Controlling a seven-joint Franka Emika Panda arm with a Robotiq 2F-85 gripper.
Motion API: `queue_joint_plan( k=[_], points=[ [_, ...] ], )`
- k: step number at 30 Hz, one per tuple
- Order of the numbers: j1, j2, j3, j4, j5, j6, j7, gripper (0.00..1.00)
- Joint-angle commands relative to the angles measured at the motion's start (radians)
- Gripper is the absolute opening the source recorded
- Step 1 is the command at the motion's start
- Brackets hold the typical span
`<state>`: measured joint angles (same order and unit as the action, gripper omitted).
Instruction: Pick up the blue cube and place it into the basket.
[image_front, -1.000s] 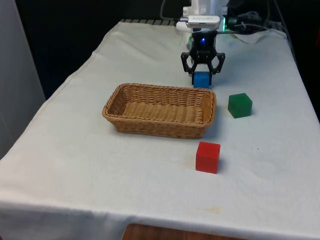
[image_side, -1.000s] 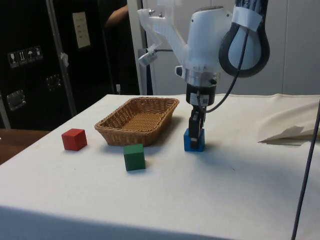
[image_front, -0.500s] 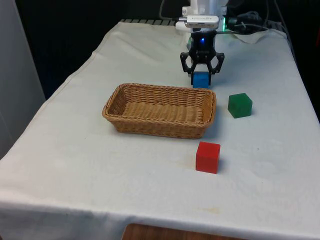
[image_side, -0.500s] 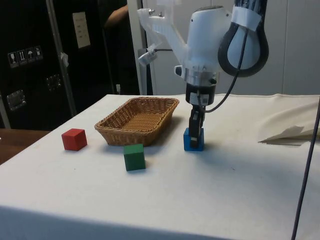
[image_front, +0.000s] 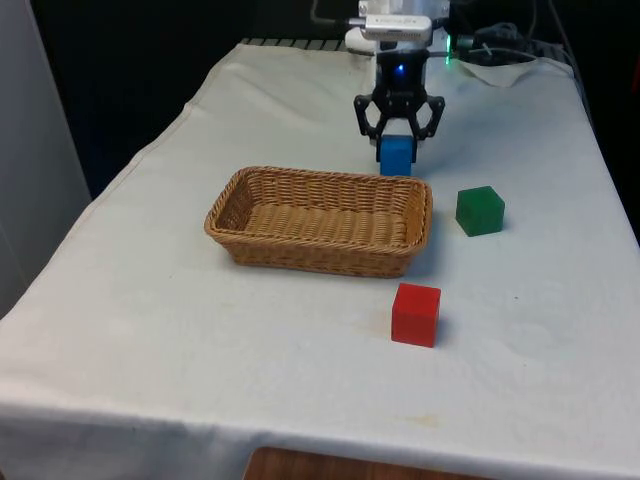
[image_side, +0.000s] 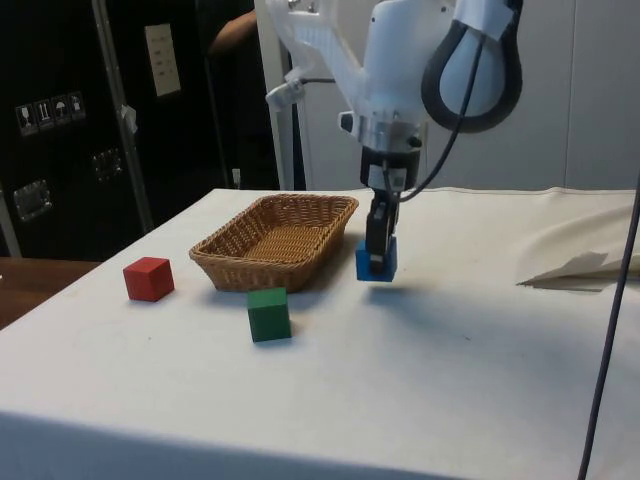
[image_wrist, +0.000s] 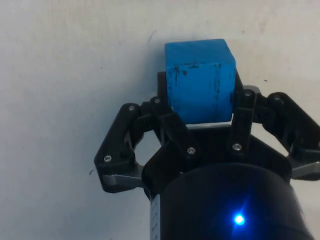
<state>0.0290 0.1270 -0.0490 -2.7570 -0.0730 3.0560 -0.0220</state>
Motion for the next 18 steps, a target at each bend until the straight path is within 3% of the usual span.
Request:
queue_joint_plan(
  k=[1, 18],
  points=[
    [-0.002, -0.008, -0.001, 0.003, -0.001, -0.017, -0.003, 0.0],
    [-0.002, -0.099, -0.012, 0.06, 0.002, -0.17, -0.014, 0.0]
  ],
)
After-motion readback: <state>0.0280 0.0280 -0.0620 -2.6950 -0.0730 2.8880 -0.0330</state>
